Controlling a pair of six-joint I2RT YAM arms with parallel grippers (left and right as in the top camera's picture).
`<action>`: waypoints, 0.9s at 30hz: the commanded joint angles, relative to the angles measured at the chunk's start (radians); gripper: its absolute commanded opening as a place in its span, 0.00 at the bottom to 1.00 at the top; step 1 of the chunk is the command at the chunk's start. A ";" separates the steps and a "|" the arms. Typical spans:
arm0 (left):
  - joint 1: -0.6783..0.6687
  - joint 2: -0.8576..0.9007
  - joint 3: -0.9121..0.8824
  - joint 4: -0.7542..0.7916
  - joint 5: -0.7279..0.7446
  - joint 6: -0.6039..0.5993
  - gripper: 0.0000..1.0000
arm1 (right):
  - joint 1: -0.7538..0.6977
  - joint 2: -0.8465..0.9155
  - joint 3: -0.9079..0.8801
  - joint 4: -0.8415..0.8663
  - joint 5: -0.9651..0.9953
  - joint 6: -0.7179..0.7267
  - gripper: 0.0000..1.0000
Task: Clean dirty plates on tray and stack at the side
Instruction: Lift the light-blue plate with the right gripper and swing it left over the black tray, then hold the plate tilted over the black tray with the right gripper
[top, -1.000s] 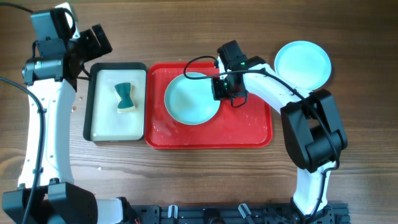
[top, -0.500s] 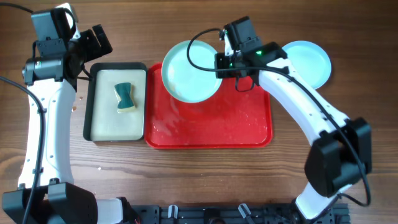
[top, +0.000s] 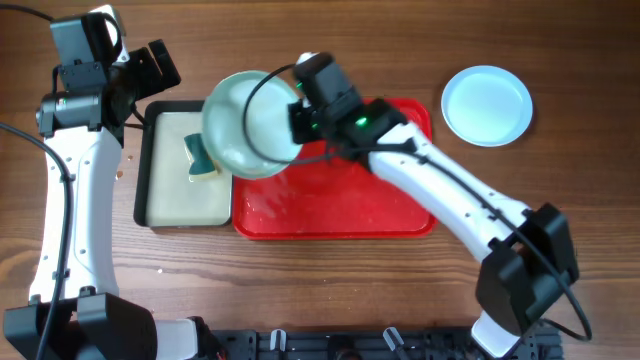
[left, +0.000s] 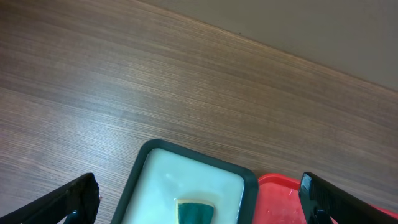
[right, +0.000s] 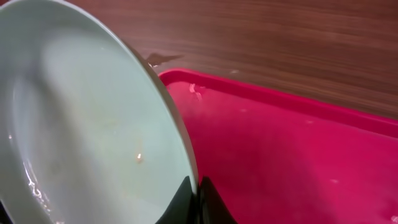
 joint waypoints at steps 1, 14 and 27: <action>0.000 0.002 0.005 0.000 -0.002 -0.010 1.00 | 0.057 0.066 0.012 0.029 0.061 0.018 0.04; 0.000 0.002 0.005 0.000 -0.002 -0.010 1.00 | 0.267 0.151 0.012 0.198 0.308 -0.250 0.04; 0.000 0.002 0.005 0.000 -0.002 -0.010 1.00 | 0.401 0.147 0.012 0.481 0.581 -0.793 0.04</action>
